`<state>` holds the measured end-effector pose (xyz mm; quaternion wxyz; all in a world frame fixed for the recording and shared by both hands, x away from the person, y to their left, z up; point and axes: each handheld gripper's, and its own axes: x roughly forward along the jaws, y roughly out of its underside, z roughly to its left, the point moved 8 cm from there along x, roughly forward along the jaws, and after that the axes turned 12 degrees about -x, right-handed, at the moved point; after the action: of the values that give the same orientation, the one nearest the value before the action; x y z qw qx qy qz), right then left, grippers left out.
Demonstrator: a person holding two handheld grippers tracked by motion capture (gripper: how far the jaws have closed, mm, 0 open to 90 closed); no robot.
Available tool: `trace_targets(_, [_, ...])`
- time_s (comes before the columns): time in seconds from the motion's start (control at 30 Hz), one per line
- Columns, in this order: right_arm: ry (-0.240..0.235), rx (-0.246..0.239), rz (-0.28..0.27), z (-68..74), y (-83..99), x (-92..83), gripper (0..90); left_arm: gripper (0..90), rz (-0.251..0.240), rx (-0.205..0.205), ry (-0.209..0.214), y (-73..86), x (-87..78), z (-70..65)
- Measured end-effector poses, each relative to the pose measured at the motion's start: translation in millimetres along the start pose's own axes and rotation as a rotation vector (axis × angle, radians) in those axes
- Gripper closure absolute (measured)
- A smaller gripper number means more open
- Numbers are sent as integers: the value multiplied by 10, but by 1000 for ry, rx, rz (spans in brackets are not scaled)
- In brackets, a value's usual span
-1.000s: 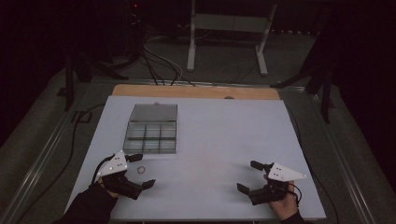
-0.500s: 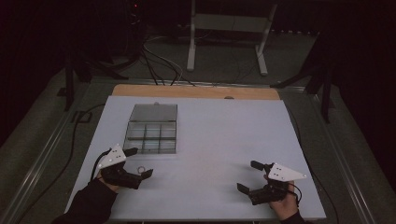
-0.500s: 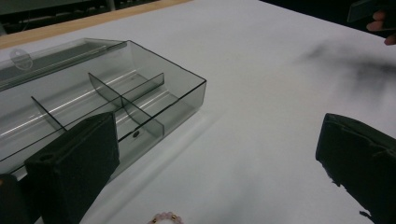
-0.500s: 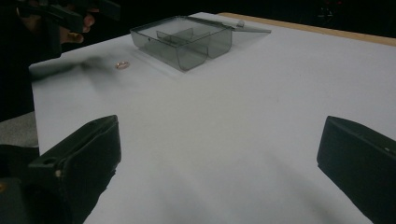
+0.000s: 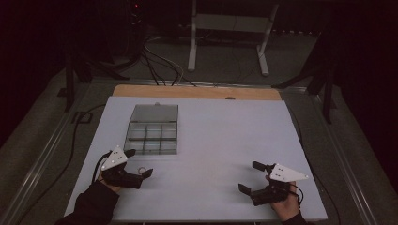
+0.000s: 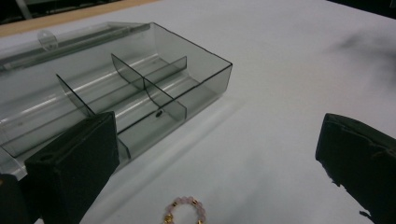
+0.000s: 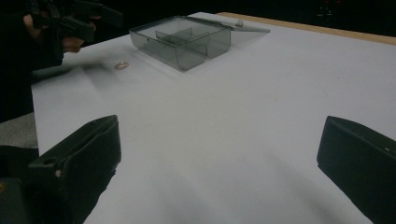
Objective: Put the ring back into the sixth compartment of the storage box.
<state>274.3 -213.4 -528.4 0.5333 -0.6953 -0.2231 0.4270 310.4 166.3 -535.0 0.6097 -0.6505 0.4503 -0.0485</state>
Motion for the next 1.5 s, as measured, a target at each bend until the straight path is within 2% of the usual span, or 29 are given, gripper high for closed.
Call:
trace_targets(0.1, [-1, 2, 1, -2, 2, 2, 0, 7, 33, -20, 9, 41, 17, -15])
trace_targets(0.27, [-1, 2, 4, -3, 7, 1, 0, 7, 97, -23, 7, 135, 68, -25])
trace_targets(0.4, [-1, 3, 4, -2, 8, -2, 0, 7, 129, 10, -13, 183, 79, -39])
trace_targets(0.47, [0, 5, 6, -8, 11, 0, 0, 7, 143, 14, -4, 204, 80, -52])
trace_targets(0.6, [-2, 3, 11, -2, 17, 1, 0, 7, 188, 32, -17, 260, 84, -46])
trace_targets(0.67, [-2, 6, 10, -5, 16, 3, 0, 34, 194, 38, -40, 272, 81, -24])
trace_targets(0.77, [-4, 4, 12, -1, 19, 0, 0, 70, 195, 50, -54, 271, 64, -3])
trace_targets(0.87, [-4, 12, 7, -10, 16, -2, 0, 147, 201, 53, -52, 278, 53, 16])
trace_targets(0.97, [-5, 9, 6, -9, 17, -6, 0, 170, 224, 63, -49, 309, 60, 23])
trace_targets(1.43, [-13, 19, 7, -9, 22, -5, 0, 456, 248, 93, -91, 346, 77, 68])
trace_targets(1.5, [-13, 16, 8, -7, 23, -4, 0, 495, 251, 97, -84, 349, 77, 73])
